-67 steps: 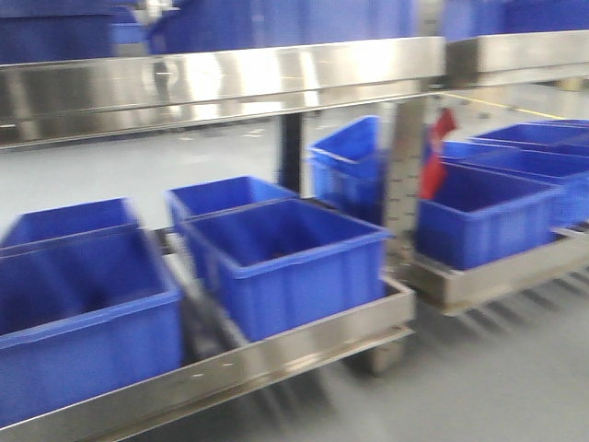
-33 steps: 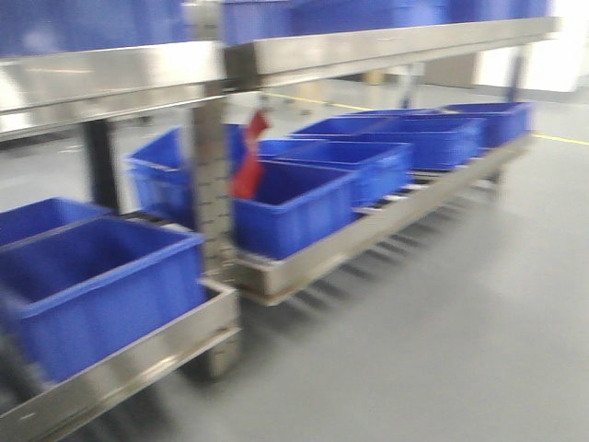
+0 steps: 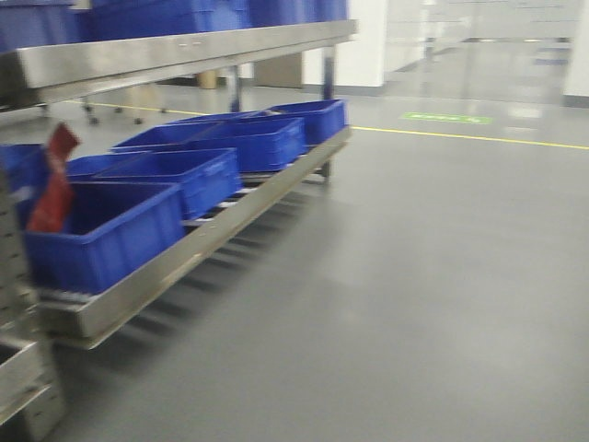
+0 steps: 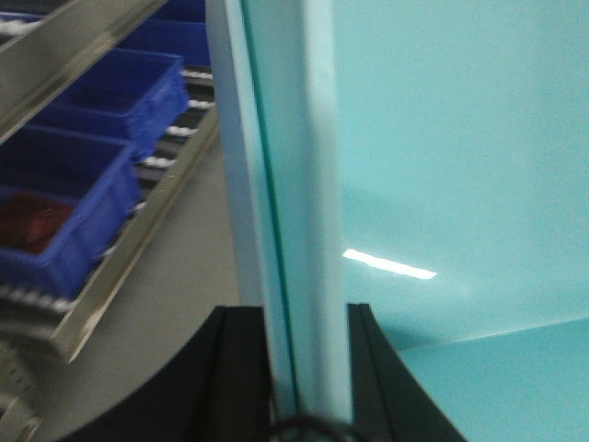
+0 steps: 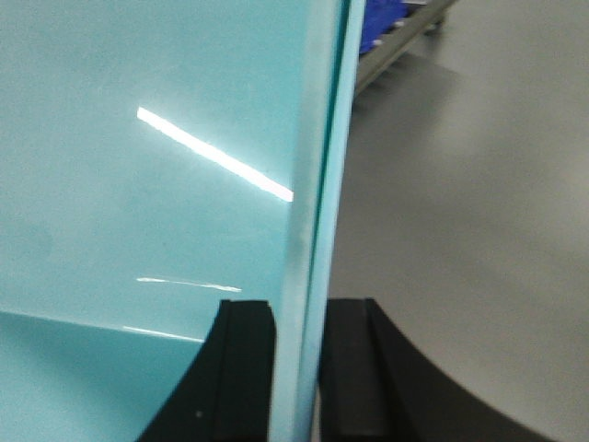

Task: Move two blue bins to right shelf middle
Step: 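Turn and drive the base along the aisle carrying the teal bin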

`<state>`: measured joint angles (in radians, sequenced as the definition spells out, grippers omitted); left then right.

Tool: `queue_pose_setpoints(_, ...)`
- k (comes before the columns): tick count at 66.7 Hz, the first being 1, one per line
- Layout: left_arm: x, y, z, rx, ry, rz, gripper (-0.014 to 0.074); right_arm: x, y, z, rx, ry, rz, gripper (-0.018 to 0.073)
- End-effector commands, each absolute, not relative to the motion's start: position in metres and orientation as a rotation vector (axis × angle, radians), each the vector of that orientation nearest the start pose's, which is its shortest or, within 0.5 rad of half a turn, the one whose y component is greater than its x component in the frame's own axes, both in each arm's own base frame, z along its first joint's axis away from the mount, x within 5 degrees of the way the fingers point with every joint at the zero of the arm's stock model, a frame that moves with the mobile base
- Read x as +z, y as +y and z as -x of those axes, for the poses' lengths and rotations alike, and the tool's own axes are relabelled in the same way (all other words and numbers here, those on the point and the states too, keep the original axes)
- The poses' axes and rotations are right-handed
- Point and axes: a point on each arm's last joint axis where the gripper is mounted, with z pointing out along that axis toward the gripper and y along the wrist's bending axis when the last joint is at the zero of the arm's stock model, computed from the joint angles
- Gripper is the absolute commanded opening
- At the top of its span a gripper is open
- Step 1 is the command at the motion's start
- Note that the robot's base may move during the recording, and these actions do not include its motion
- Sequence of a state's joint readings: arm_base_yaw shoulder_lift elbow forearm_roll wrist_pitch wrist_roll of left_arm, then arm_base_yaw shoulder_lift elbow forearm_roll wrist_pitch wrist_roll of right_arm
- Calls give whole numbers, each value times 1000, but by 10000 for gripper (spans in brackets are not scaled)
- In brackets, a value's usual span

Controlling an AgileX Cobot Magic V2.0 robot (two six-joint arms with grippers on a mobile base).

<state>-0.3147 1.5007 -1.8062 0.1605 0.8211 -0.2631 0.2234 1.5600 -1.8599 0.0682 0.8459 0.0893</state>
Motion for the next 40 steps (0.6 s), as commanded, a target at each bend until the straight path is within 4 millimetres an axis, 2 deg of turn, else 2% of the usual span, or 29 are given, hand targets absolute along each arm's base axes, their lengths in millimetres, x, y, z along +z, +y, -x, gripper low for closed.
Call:
queue_pose_setpoints(1,509,-90,-306,-234,1843,-92,-111,496,79,-328,284,1931,129,-165)
queue_pose_setpoints(40,509,-90,-306,-234,1843,-92,-111,496,79,-328,284,1931,129,-165)
